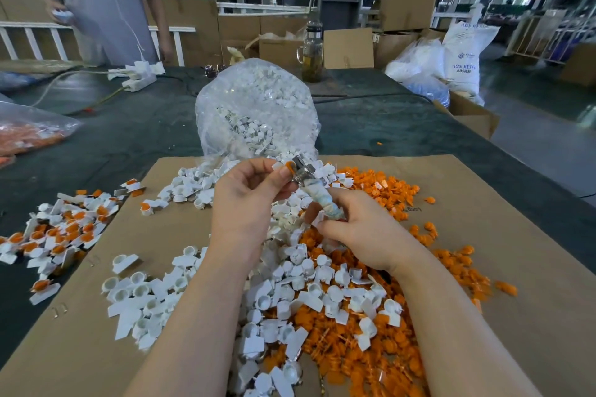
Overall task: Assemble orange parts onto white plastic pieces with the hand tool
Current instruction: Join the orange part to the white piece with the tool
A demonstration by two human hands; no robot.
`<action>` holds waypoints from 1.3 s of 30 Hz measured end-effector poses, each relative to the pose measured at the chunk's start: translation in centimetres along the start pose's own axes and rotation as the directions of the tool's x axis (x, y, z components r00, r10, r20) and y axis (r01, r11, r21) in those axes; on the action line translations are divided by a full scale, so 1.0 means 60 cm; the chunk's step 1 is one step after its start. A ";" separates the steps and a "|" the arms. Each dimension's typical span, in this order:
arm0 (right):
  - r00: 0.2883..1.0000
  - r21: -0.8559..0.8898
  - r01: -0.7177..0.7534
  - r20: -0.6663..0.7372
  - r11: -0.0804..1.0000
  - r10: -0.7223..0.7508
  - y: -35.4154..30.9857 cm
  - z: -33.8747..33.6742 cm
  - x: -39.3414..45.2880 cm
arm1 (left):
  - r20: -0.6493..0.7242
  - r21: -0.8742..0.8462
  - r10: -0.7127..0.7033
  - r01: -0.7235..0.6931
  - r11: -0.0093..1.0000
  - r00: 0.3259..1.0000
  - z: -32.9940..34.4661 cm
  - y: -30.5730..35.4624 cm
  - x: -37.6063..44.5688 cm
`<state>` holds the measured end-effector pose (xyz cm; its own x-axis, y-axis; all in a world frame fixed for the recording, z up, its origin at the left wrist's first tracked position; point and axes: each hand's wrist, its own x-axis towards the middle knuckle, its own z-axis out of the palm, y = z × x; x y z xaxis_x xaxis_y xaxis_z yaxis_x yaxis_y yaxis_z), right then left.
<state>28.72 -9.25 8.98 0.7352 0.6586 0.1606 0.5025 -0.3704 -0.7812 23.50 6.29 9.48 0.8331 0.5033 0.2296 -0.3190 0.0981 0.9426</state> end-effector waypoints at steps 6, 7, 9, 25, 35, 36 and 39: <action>1.000 -0.053 0.002 -0.027 0.999 -0.003 0.003 0.003 0.001 | -0.009 -0.017 -0.005 0.005 1.000 1.000 0.004 0.002 -0.002; 1.000 -0.052 0.001 -0.030 0.999 -0.002 0.004 0.004 0.001 | -0.013 -0.014 -0.001 0.001 1.000 1.000 0.005 0.001 -0.001; 0.999 -0.064 0.011 -0.033 0.998 -0.013 0.004 0.004 0.002 | -0.019 -0.010 0.001 -0.001 1.000 1.000 0.005 0.001 -0.001; 0.960 -0.309 -0.180 -0.261 0.934 0.099 0.035 0.002 0.011 | -0.404 -0.778 -0.537 0.032 0.628 0.740 -0.089 0.006 0.035; 0.889 -0.403 -0.414 -0.371 0.816 0.268 0.053 -0.010 0.010 | -0.505 -0.828 -0.517 -0.219 0.516 0.692 -0.123 0.007 0.036; 0.883 -0.409 -0.433 -0.373 0.803 0.286 0.053 -0.009 0.010 | -0.491 -0.827 -0.507 -0.195 0.528 0.708 -0.123 0.006 0.036; 0.852 -0.414 -0.496 -0.400 0.763 0.337 0.051 -0.008 0.009 | -0.441 -0.715 -0.485 0.032 0.699 0.755 -0.116 0.008 0.039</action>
<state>30.89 -10.33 6.93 0.9779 0.1748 0.1151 0.2075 -0.8804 -0.4263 22.17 13.53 8.77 0.5849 0.7108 -0.3907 -0.5192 0.6982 0.4930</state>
